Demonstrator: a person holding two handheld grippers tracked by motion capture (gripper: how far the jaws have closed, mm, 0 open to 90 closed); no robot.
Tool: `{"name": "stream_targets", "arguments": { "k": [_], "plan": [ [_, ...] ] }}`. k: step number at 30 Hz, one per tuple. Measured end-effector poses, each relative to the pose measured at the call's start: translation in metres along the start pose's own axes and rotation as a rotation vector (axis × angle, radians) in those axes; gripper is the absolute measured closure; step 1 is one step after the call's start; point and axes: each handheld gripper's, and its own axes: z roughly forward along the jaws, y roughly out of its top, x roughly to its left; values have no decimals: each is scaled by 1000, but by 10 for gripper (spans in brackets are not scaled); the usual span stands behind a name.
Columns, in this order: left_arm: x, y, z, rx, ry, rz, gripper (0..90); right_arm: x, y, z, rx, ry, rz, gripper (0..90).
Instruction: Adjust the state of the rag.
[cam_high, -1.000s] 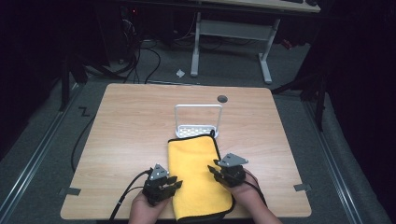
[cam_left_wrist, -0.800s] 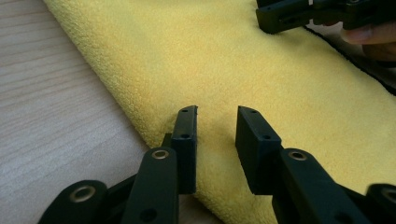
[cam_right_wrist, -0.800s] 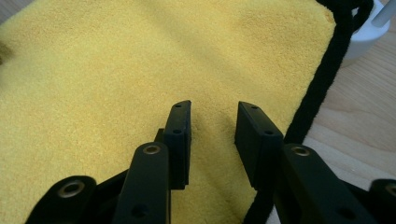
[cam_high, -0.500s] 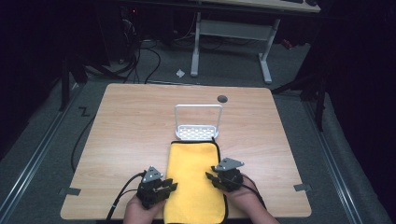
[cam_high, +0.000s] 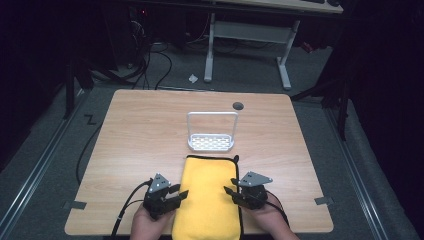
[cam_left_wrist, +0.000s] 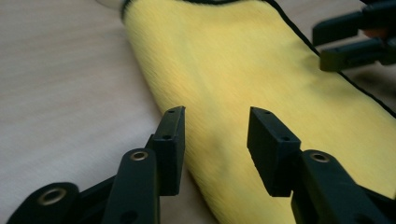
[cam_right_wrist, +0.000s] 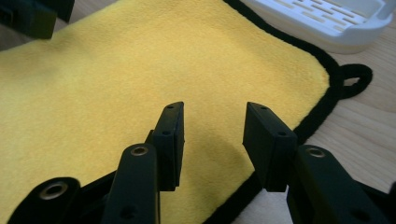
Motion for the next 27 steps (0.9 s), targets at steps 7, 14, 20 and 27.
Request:
{"name": "stream_targets", "arguments": {
  "k": [7, 14, 20, 27],
  "plan": [
    [22, 30, 18, -21, 53, 10, 491, -5, 0, 1, -11, -31, 4, 533],
    [34, 52, 45, 9, 52, 10, 436, -9, -2, 2, -15, -43, 17, 502],
    [40, 58, 67, 64, 43, -47, 447, -10, -1, 3, -21, -47, 18, 485],
    [43, 57, 74, 81, 44, -96, 594, -16, 6, 8, -30, -71, 26, 464]
  ]
}}
